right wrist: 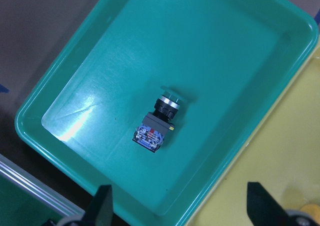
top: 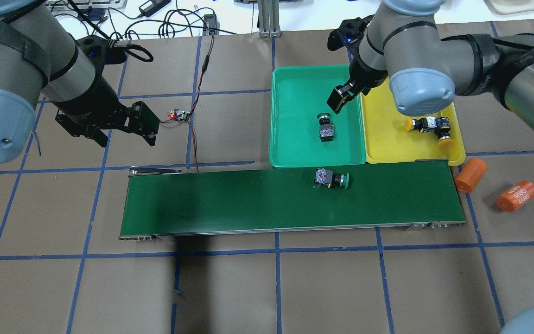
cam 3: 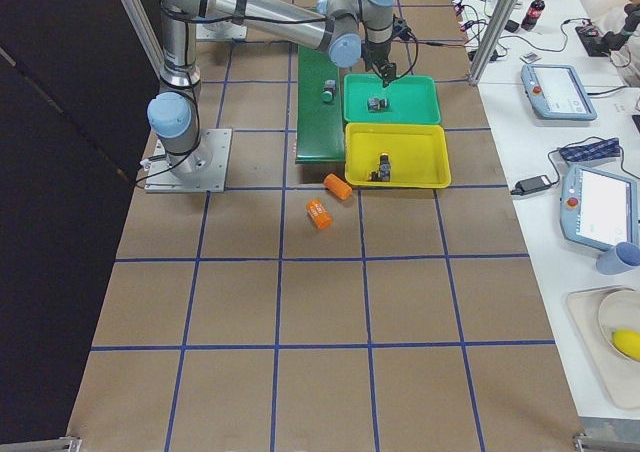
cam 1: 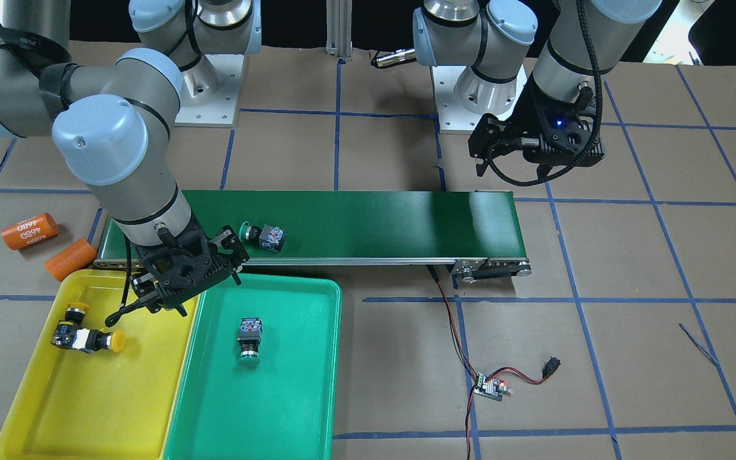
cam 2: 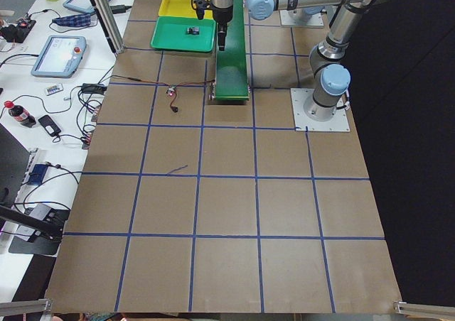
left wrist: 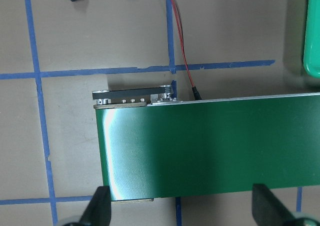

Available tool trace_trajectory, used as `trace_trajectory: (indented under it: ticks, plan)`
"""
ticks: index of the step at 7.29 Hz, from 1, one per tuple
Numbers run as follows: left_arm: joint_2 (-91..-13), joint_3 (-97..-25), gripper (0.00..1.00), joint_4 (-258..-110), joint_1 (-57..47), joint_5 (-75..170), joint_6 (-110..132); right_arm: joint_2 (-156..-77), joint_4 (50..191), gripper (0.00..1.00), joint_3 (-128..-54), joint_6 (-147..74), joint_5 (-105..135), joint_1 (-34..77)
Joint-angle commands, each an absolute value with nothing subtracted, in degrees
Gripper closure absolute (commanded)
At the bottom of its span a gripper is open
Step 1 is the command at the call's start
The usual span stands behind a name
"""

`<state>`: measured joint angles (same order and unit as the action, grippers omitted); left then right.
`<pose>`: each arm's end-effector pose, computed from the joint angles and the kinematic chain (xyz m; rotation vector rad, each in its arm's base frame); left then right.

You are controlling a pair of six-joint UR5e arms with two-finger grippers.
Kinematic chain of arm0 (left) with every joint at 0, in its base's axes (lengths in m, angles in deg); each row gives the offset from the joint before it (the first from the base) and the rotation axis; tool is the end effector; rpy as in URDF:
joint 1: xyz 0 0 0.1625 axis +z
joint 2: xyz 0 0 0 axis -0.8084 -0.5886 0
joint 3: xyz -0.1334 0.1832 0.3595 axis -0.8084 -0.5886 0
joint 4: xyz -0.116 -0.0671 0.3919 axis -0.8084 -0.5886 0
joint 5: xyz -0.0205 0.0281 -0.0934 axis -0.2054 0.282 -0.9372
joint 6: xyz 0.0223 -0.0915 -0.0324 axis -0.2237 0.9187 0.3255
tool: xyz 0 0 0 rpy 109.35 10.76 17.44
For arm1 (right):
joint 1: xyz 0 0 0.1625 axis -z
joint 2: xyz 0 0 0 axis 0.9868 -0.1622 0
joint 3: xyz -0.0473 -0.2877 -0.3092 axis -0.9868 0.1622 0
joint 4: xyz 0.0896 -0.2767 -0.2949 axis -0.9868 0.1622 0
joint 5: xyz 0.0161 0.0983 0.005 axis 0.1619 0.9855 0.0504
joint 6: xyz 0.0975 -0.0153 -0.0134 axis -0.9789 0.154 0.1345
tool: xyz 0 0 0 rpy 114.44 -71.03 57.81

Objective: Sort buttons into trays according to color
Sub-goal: 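Move the right gripper back and grasp the second green-capped button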

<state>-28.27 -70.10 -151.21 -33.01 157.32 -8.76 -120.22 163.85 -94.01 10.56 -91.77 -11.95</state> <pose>-0.1114 -0.4667 0.4437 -0.0533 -3.1135 0.0031 0.1705 -0.5868 0.3339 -0.8914 2.9304 -0.2252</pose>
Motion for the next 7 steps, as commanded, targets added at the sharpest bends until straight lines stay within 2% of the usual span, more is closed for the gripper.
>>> trace_trajectory:
  ticks: [1, 4, 7]
  plan:
    - [-28.3, -70.1, 0.0, -151.2, -33.0, 157.3, -8.8, -122.9, 158.7, 0.05, -96.2, 11.5, -91.9, -11.6]
    - [-28.4, -70.1, 0.0, -151.2, -33.1, 157.3, -8.8, -127.9, 158.1, 0.05, -106.7, 17.9, -92.3, -12.0]
    - [-28.4, -70.1, 0.0, -151.2, -33.0, 157.3, -8.8, -129.1, 166.2, 0.13, -114.7, 21.4, -92.6, -12.3]
